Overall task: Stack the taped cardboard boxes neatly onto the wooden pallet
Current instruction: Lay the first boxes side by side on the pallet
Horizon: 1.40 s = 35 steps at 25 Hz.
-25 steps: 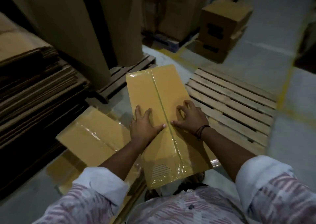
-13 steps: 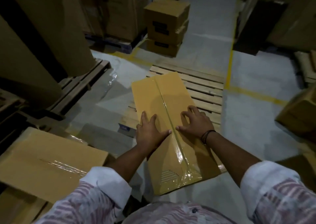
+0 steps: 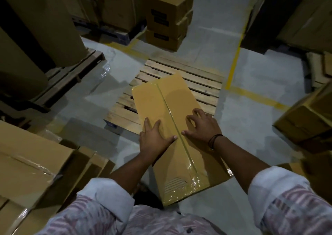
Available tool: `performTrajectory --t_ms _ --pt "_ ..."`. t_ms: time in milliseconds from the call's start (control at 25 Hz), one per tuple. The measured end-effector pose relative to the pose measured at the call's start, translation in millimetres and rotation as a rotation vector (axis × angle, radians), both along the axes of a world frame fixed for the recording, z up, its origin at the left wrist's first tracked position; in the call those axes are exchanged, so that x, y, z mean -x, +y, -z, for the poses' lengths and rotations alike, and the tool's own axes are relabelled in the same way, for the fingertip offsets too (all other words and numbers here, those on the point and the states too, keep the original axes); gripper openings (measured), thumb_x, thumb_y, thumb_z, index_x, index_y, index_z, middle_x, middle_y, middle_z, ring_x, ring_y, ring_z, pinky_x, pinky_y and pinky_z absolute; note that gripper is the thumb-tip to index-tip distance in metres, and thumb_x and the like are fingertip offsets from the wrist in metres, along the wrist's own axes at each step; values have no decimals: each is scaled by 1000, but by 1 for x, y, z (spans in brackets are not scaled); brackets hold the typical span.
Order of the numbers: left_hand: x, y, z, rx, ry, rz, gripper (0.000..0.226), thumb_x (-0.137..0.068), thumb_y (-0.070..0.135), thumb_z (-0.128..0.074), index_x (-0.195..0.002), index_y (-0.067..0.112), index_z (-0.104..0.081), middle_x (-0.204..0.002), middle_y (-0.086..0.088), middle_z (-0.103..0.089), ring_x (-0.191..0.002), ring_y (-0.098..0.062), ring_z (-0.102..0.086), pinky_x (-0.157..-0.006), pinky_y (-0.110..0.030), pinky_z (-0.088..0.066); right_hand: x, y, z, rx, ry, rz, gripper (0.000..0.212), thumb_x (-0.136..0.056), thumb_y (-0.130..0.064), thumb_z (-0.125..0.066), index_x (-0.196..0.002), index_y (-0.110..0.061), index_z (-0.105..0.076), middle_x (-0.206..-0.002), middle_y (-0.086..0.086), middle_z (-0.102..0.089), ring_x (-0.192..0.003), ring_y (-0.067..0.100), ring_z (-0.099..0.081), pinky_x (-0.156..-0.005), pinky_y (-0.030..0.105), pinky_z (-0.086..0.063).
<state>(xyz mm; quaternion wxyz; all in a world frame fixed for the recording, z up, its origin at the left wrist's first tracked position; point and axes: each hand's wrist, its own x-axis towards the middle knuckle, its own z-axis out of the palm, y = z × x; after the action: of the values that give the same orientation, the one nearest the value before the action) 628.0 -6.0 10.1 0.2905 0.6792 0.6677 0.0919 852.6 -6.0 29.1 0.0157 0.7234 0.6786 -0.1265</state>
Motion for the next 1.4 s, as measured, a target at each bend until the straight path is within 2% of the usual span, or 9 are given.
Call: performTrajectory --t_ms 320,480,760,960,1080,1400 --pt "-45 56 16 79 -21 23 108 -66 85 -68 -155 37 -32 -168 5 -3 -138 -44 -39 -109 -56 -42 -44 56 18 -13 22 34 77 -70 -82 -56 -134 -39 -54 -153 -2 -34 -126 38 -45 -103 49 -41" --pt "-81 99 27 67 14 153 108 -65 88 -66 -154 37 -33 -169 2 -4 -138 -45 -40 -108 -56 -43 -81 72 26 11 62 151 76 -73 -80 -57 -136 -38 -53 -154 -4 -32 -127 36 -44 -104 47 -41" --pt "-138 172 59 84 116 389 114 -63 87 -70 -157 41 -25 -170 4 7 -141 -48 -33 -111 -58 -41 -128 85 71 -11 151 328 75 -76 -74 -62 -139 -34 -51 -157 -1 -27 -131 36 -39 -106 48 -40" --pt "-186 209 106 173 151 530 129 -57 85 -76 -160 43 -11 -167 6 23 -145 -52 -21 -114 -62 -35 -164 93 117 0 182 416 79 -72 -77 -61 -140 -37 -47 -160 -1 -20 -132 37 -35 -107 49 -38" --pt "-213 217 144 257 140 602 137 -55 81 -81 -160 45 -2 -163 8 32 -146 -54 -15 -115 -64 -31 -187 86 150 72 184 419 84 -72 -78 -61 -144 -39 -38 -163 -1 -9 -137 40 -25 -110 52 -34" --pt "-282 227 237 279 206 635 138 -55 78 -82 -160 46 1 -162 7 35 -145 -53 -15 -114 -63 -33 -245 80 251 176 253 459 87 -74 -79 -57 -148 -41 -31 -166 -3 1 -145 41 -14 -114 55 -28"
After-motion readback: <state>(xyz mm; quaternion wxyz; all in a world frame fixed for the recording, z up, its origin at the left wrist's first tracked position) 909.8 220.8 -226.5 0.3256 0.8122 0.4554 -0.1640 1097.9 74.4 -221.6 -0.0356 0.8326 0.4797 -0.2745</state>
